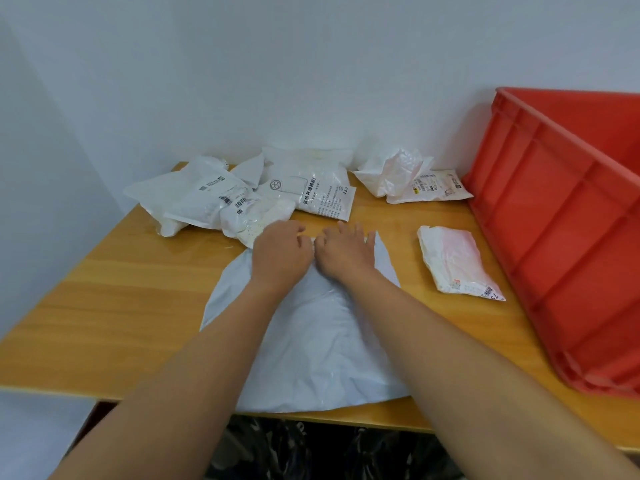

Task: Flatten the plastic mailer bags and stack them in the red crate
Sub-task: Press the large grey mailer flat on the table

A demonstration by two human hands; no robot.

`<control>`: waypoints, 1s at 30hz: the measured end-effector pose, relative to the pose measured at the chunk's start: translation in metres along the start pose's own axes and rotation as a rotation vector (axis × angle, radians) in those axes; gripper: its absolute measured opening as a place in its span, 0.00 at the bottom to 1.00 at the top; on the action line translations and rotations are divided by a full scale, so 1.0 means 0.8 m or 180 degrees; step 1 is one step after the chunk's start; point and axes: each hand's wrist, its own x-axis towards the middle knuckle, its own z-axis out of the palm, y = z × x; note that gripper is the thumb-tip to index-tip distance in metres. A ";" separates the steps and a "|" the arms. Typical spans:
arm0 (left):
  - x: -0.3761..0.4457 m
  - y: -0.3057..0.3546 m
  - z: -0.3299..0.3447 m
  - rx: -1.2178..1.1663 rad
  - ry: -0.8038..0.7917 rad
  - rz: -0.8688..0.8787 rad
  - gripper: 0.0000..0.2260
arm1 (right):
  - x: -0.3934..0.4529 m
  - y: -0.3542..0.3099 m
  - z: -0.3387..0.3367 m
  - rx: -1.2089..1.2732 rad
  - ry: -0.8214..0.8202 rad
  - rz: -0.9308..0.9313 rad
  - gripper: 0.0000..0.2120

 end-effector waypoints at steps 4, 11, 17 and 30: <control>-0.008 -0.031 0.029 0.0743 -0.0186 0.0243 0.21 | -0.002 0.001 0.022 -0.0079 -0.0031 0.0041 0.26; -0.007 -0.044 0.046 0.0878 -0.0265 0.0386 0.30 | 0.004 0.007 0.036 -0.0120 0.0074 0.0052 0.28; -0.011 -0.042 0.045 0.0905 -0.0374 0.0283 0.29 | 0.006 0.009 0.042 -0.0130 0.0118 0.0059 0.28; -0.014 -0.037 0.038 0.0841 -0.0441 0.0167 0.23 | 0.003 0.009 0.041 -0.0040 0.0104 0.0071 0.28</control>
